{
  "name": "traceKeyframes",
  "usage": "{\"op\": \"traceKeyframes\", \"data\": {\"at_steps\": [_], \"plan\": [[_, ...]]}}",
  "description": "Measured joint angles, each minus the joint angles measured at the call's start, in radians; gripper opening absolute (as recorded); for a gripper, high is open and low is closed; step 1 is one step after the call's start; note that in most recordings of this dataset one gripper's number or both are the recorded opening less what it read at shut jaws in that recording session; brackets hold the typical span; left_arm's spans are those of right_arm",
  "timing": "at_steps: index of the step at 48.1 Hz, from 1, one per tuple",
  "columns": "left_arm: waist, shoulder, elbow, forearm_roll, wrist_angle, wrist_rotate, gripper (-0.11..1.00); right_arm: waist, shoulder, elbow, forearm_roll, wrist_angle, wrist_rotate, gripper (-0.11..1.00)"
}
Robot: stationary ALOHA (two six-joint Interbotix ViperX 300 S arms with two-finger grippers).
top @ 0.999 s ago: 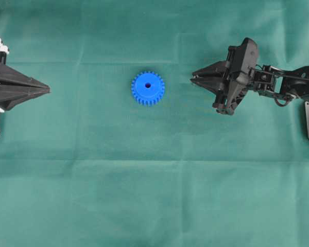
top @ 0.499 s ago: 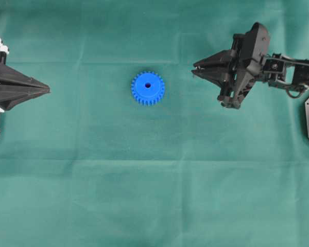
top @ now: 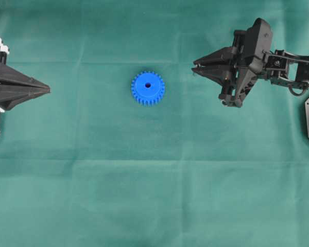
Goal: Insert the shaft placed at a random location into the center hole of the medium gear at another random location.
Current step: 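Carry the shaft upright with the right gripper over the blue gear's hole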
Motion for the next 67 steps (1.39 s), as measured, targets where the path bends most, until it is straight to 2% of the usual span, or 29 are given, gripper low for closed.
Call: {"op": "traceKeyframes", "data": {"at_steps": [11, 41, 67], "plan": [[0.002, 0.000, 0.000, 0.000, 0.000, -0.002, 0.00, 0.002, 0.048, -0.046, 0.000, -0.002, -0.002, 0.14], [0.003, 0.003, 0.000, 0.002, 0.012, 0.000, 0.00, 0.071, 0.282, -0.311, 0.000, 0.005, -0.002, 0.14], [0.003, 0.003, 0.000, 0.002, 0.012, 0.000, 0.00, 0.071, 0.305, -0.337, 0.002, 0.006, 0.000, 0.14]]}}
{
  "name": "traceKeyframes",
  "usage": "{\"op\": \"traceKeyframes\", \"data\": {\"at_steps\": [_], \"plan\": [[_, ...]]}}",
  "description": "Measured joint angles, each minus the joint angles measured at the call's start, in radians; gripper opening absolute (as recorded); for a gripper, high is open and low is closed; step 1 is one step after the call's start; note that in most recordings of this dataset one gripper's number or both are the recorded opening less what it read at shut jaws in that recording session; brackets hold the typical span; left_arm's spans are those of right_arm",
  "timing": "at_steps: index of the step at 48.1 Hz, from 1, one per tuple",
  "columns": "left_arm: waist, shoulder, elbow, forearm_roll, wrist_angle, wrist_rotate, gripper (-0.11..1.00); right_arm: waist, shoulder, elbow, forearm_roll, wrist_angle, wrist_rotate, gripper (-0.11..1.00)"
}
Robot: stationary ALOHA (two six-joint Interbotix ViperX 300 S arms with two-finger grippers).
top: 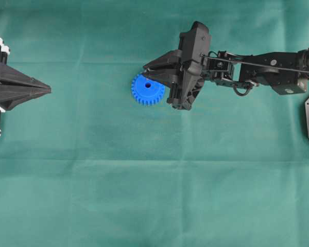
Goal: Insert the shaft placed at a random location into the center hole of the medium gear at another random location.
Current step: 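Carry the shaft upright with the right gripper over the blue gear's hole, then lower the shaft with the right gripper into the gear's center hole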
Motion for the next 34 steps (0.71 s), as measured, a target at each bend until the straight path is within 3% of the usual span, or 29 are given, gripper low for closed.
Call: {"op": "traceKeyframes", "data": {"at_steps": [34], "plan": [[0.000, 0.000, 0.000, 0.000, 0.002, 0.000, 0.00, 0.000, 0.098, -0.011, 0.014, -0.040, -0.002, 0.14]]}}
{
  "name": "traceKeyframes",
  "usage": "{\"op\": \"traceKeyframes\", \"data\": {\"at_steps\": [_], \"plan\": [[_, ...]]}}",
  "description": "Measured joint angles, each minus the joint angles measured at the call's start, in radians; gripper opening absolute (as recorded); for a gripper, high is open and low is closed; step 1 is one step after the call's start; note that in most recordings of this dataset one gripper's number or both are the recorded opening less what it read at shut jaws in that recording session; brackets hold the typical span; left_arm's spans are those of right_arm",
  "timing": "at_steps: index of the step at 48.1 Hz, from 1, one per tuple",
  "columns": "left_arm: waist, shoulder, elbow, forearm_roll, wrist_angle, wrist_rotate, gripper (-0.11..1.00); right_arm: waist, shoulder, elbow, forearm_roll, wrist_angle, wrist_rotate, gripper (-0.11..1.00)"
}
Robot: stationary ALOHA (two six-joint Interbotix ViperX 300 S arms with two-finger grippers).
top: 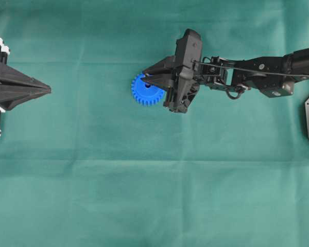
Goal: Insert the shaft placed at a random location into the center hole of the medium gear at another random location.
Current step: 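Lower the shaft with the right gripper into the gear's center hole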
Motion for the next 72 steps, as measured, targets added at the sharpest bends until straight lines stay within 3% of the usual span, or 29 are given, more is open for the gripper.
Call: {"op": "traceKeyframes", "data": {"at_steps": [39, 72], "plan": [[0.002, 0.000, 0.000, -0.002, -0.002, 0.000, 0.00, 0.002, -0.054, -0.002, 0.002, -0.003, 0.000, 0.14], [0.002, 0.000, 0.002, 0.000, 0.000, 0.000, 0.00, 0.008, -0.008, 0.000, 0.002, -0.003, 0.000, 0.14]]}}
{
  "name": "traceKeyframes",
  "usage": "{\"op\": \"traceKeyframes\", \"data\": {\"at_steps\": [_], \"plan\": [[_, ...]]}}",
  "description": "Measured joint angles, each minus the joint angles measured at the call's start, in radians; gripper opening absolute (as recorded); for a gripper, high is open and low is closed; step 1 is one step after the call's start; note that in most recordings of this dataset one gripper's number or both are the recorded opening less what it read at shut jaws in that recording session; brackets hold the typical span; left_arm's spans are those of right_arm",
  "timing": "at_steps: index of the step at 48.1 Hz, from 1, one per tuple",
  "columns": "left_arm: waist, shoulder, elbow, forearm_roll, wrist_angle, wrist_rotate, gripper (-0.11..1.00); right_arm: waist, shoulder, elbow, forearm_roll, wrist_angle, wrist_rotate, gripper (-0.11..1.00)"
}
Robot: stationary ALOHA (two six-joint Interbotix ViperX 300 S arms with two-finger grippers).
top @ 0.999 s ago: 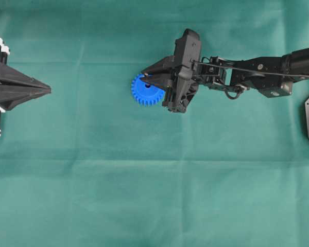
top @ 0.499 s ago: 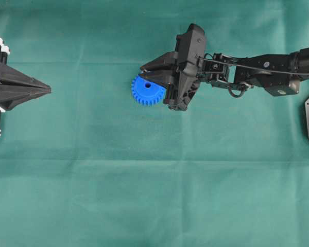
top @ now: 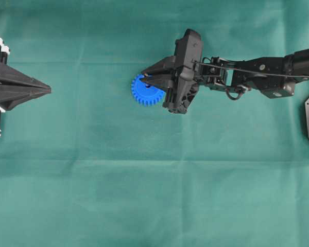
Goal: Insert the shaft placed at a random location into the center hole of the medium gear at another random location.
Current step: 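Lower the shaft with the right gripper into the gear's center hole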
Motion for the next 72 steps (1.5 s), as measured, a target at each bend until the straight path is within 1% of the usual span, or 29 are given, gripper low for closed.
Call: {"op": "traceKeyframes", "data": {"at_steps": [29, 72], "plan": [[0.000, 0.000, -0.002, 0.000, -0.002, 0.000, 0.00, 0.000, 0.069, 0.000, 0.003, -0.012, 0.002, 0.14], [0.000, 0.000, -0.002, -0.002, 0.000, 0.000, 0.00, 0.003, 0.087, -0.003, 0.006, -0.017, 0.002, 0.14]]}}
